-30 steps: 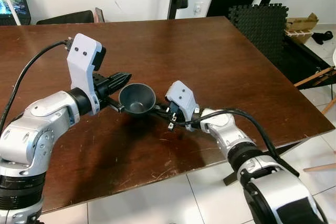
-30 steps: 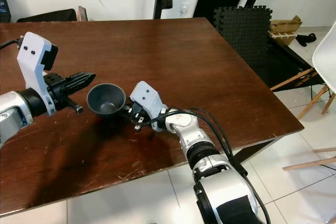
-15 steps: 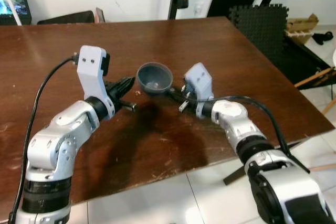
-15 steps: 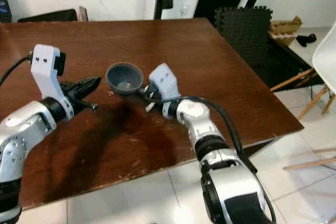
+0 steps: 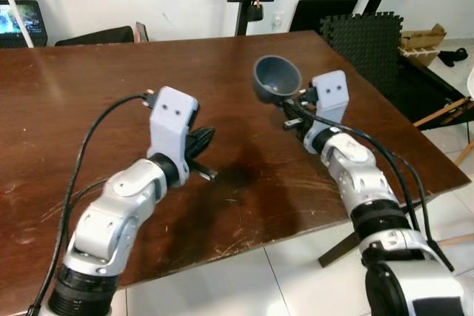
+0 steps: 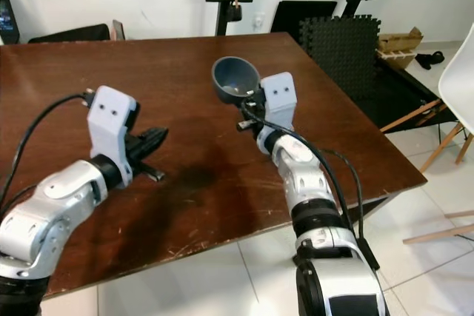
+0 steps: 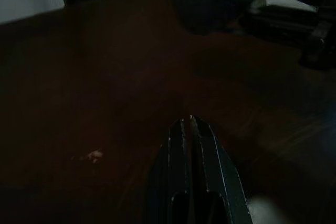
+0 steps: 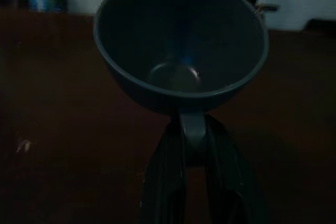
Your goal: Setting the table
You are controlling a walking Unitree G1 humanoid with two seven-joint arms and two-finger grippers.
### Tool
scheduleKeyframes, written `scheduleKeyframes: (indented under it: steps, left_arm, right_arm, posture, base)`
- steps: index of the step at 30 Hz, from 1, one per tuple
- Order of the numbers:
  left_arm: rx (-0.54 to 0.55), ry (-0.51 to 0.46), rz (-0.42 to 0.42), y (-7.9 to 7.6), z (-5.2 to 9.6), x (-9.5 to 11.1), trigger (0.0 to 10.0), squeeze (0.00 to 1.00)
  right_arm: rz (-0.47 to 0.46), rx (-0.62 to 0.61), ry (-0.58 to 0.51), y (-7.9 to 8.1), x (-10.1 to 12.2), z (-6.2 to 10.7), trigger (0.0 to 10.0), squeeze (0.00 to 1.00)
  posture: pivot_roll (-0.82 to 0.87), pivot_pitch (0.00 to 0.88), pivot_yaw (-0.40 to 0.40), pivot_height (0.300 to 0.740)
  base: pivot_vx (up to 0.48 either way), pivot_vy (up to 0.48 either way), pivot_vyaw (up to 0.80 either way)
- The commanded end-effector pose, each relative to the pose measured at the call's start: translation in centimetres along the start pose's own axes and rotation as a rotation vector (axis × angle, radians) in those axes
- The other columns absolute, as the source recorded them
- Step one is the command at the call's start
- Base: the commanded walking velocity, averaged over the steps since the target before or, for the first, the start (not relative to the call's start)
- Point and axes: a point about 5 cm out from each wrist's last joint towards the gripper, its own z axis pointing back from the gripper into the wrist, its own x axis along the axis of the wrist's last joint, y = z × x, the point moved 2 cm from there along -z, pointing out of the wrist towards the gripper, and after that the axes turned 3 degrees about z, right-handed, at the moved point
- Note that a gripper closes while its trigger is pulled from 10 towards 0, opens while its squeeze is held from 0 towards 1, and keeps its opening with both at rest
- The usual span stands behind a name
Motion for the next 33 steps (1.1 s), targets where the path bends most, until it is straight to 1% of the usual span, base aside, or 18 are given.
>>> scheduleKeyframes:
  steps: [1, 2, 5, 7, 10, 11, 14, 19, 20, 23, 25, 26, 28, 30, 31, 33]
  left_arm:
    - [0.016, 0.006, 0.0, 0.1, -0.4, -0.4, 10.0, 0.0]
    - [0.016, 0.006, 0.0, 0.1, -0.4, -0.4, 10.0, 0.0]
    - [0.052, 0.024, -0.003, 0.5, -0.9, -0.7, 10.0, 0.0]
    - [0.06, 0.017, -0.005, 0.4, -1.4, -0.6, 10.0, 0.0]
    - [0.064, 0.012, -0.004, 0.6, -1.5, -0.5, 10.0, 0.0]
    - [0.074, 0.013, -0.004, 0.8, -1.6, -0.6, 10.0, 0.0]
    - [0.08, 0.014, -0.006, 1.0, -1.6, -0.8, 10.0, 0.0]
    - [0.105, 0.036, 0.007, 1.1, -1.3, -1.8, 10.0, 0.0]
    - [0.126, 0.049, 0.019, 1.1, -1.2, -2.3, 10.0, 0.0]
    - [0.15, 0.071, 0.047, 0.9, -1.1, -3.1, 10.0, 0.0]
    - [0.149, 0.074, 0.048, 0.8, -1.0, -3.3, 10.0, 0.0]
    - [0.152, 0.089, 0.035, 0.5, -0.7, -3.8, 10.0, 0.0]
    - [0.156, 0.094, 0.024, 0.5, -0.3, -4.1, 10.0, 0.0]
    - [0.173, 0.082, 0.013, 0.7, 0.2, -4.3, 10.0, 0.0]
    - [0.173, 0.082, 0.013, 0.7, 0.2, -4.3, 10.0, 0.0]
    - [0.19, 0.091, 0.011, 0.9, 0.3, -4.8, 10.0, 0.0]
  right_arm:
    - [-0.018, -0.027, -0.016, -0.1, 0.3, 0.5, 10.0, 0.0]
    - [-0.018, -0.027, -0.016, -0.1, 0.3, 0.5, 10.0, 0.0]
    - [-0.034, -0.023, -0.03, 0.6, 0.4, 1.1, 10.0, 0.0]
    - [-0.047, -0.034, -0.049, 0.9, 0.8, 1.6, 10.0, 0.0]
    - [-0.056, -0.041, -0.054, 1.2, 0.8, 1.7, 10.0, 0.0]
    - [-0.041, -0.04, -0.054, 1.5, 0.9, 1.8, 10.0, 0.0]
    - [-0.039, -0.039, -0.049, 1.7, 0.9, 1.9, 10.0, 0.0]
    - [-0.074, -0.034, -0.018, 2.2, 0.5, 2.1, 10.0, 0.0]
    - [-0.118, -0.037, -0.003, 2.3, 0.3, 2.1, 10.0, 0.0]
    - [-0.167, -0.021, 0.014, 2.5, 0.1, 1.9, 10.0, 0.0]
    - [-0.17, -0.009, 0.025, 2.7, -0.1, 2.0, 10.0, 0.0]
    - [-0.157, 0.017, 0.054, 3.0, -0.7, 2.1, 10.0, 0.0]
    - [-0.133, 0.028, 0.076, 3.1, -1.2, 2.3, 10.0, 0.0]
    - [-0.124, 0.038, 0.089, 3.1, -1.6, 2.5, 10.0, 0.0]
    - [-0.124, 0.038, 0.089, 3.1, -1.6, 2.5, 10.0, 0.0]
    - [-0.117, 0.027, 0.101, 2.6, -1.7, 2.7, 10.0, 0.0]
  posture:
    - [0.04, 0.137, 0.031, 0.74]
    - [0.04, 0.137, 0.031, 0.74]
    - [0.04, 0.129, 0.052, 0.74]
    - [0.04, 0.123, 0.069, 0.74]
    - [0.03, 0.122, 0.072, 0.74]
    - [0.03, 0.122, 0.073, 0.74]
    - [0.03, 0.122, 0.069, 0.74]
    - [0.02, 0.128, 0.063, 0.74]
    - [0.02, 0.129, 0.062, 0.74]
    - [0.01, 0.13, 0.063, 0.74]
    - [0.01, 0.128, 0.063, 0.74]
    - [0.0, 0.12, 0.06, 0.74]
    - [0.0, 0.116, 0.056, 0.74]
    - [0.01, 0.11, 0.044, 0.74]
    - [0.01, 0.11, 0.044, 0.74]
    - [0.01, 0.102, 0.036, 0.74]
  base:
    - [0.0, 0.0, 0.0]
    - [0.0, 0.0, 0.0]
    - [0.0, 0.0, 0.0]
    - [0.0, 0.0, 0.0]
    - [0.0, 0.0, 0.0]
    - [0.0, 0.0, 0.0]
    - [0.0, 0.0, 0.0]
    - [0.0, 0.0, 0.0]
    - [0.0, 0.0, 0.0]
    - [0.0, 0.0, 0.0]
    - [0.0, 0.0, 0.0]
    - [0.0, 0.0, 0.0]
    - [0.0, 0.0, 0.0]
    - [0.0, 0.0, 0.0]
    - [0.0, 0.0, 0.0]
    - [0.0, 0.0, 0.0]
